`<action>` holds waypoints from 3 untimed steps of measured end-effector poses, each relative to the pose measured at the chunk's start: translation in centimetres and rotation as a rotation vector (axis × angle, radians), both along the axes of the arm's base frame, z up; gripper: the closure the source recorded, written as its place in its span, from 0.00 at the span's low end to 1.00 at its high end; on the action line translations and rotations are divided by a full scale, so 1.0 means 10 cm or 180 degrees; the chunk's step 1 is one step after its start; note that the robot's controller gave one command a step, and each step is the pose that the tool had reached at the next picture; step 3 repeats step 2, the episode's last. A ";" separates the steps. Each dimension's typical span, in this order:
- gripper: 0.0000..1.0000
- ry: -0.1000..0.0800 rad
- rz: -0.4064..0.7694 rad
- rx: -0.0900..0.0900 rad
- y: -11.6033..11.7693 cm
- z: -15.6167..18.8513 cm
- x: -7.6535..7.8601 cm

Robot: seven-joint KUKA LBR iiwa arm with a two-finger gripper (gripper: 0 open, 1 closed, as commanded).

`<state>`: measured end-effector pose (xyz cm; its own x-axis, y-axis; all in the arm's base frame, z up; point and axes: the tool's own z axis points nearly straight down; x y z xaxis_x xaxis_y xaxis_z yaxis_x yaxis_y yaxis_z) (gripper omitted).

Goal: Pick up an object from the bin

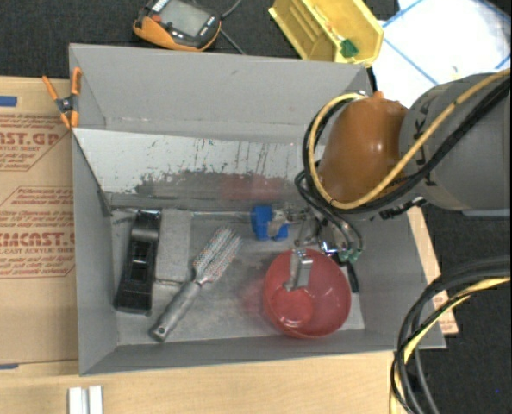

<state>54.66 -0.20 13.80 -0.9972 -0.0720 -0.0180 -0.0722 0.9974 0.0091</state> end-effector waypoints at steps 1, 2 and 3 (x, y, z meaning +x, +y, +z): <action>0.00 -0.0015 0.0756 -0.0018 -0.15 0.05 0.05; 1.00 -0.0013 0.0012 0.0003 -0.01 0.05 0.01; 1.00 -0.0013 0.0012 0.0003 -0.01 0.05 0.01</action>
Offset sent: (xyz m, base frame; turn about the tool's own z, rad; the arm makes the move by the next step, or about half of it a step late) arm -0.0004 -0.0017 0.0053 -0.0029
